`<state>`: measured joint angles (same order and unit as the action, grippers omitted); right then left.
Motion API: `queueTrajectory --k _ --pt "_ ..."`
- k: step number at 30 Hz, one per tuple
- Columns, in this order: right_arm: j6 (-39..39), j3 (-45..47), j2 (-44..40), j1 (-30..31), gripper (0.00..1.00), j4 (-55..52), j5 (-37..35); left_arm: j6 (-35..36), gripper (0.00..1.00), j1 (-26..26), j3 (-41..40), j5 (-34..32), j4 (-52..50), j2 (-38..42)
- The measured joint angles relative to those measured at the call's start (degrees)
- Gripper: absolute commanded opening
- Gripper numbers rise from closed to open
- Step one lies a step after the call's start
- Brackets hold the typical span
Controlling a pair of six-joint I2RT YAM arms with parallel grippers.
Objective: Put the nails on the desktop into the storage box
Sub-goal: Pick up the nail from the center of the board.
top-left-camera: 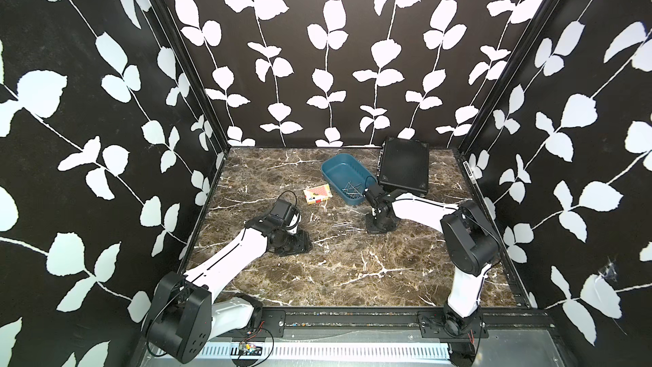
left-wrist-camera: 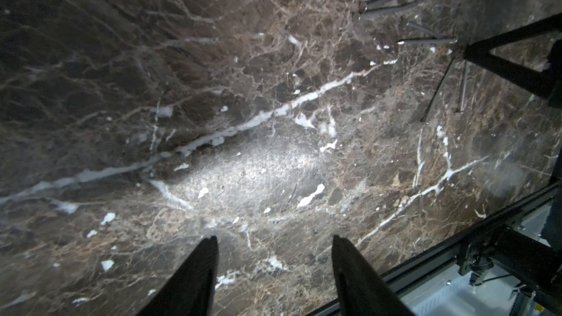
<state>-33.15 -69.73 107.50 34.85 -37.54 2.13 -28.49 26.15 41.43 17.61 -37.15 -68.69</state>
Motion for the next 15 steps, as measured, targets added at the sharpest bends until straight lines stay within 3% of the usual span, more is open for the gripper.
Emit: queueTrajectory --k 5,15 --pt "0.70 -1.20 -0.35 -0.02 0.00 -3.19 0.15 -0.37 0.62 0.00 -0.46 -0.02 -0.02 1.62" --pt "-3.34 -15.96 -4.28 -5.03 0.00 -3.43 5.95 -0.44 0.62 0.00 -0.46 -0.07 -0.04 1.81"
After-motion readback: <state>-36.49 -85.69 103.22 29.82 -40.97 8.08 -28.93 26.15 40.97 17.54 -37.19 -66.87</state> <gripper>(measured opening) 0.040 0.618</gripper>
